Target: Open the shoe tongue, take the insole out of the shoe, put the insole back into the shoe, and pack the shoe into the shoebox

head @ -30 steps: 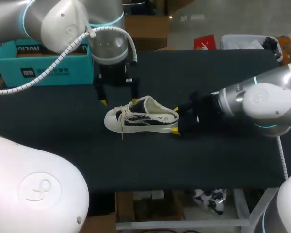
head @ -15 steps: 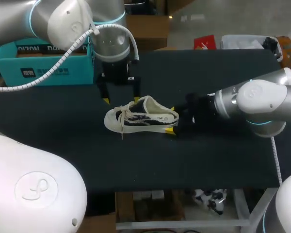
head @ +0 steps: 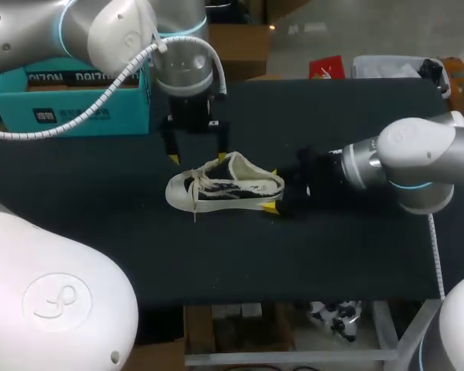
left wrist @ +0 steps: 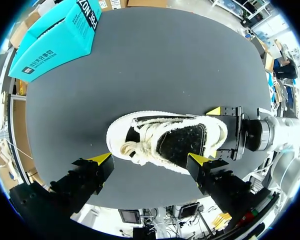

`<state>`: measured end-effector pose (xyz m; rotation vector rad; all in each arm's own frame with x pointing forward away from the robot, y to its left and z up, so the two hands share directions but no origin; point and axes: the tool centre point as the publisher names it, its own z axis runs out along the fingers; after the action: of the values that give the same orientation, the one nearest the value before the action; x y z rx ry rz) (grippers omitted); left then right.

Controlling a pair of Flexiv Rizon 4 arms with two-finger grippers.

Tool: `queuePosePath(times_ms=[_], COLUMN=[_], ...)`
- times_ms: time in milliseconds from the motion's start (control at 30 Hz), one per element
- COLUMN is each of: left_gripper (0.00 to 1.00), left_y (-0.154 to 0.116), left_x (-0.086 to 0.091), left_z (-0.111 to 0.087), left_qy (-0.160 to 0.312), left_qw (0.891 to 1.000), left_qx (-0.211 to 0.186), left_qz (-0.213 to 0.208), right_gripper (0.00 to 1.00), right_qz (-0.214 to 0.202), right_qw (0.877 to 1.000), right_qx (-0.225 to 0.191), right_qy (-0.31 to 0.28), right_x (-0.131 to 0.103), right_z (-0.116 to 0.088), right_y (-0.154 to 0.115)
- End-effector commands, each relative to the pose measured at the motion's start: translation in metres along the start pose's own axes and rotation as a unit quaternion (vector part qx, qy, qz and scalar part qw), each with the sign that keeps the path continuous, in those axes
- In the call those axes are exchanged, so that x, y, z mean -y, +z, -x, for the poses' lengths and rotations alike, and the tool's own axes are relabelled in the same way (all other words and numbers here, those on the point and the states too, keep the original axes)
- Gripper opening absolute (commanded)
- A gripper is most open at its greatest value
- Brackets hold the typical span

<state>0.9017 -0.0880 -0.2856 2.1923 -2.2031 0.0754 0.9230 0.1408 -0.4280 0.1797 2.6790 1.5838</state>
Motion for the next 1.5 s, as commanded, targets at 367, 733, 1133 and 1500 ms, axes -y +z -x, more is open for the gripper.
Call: queuePosePath(times_ms=[367,733,1133,1500], left_gripper=[1.0,1.0,1.0,0.55], left_y=[0.003,0.003,-0.011,0.009], left_x=[0.005,0.001,-0.015,0.0], left_z=[-0.008,-0.015,-0.047,-0.066], left_qy=[0.006,0.014,0.026,-0.004], left_qw=[1.0,1.0,0.999,0.996], left_qx=[0.003,-0.003,0.03,0.086], left_qz=[0.0,0.004,-0.009,0.007], right_gripper=[1.0,0.0,0.0,0.0], right_qz=[0.011,0.009,0.009,0.009], right_qw=[1.0,1.0,1.0,1.0], right_qx=[-0.023,-0.025,-0.024,-0.024], right_qy=[0.0,0.004,0.006,0.006], right_x=[-0.005,-0.002,-0.001,-0.001], right_z=[0.003,0.002,-0.001,-0.001], right_y=[0.01,0.013,0.013,0.013])
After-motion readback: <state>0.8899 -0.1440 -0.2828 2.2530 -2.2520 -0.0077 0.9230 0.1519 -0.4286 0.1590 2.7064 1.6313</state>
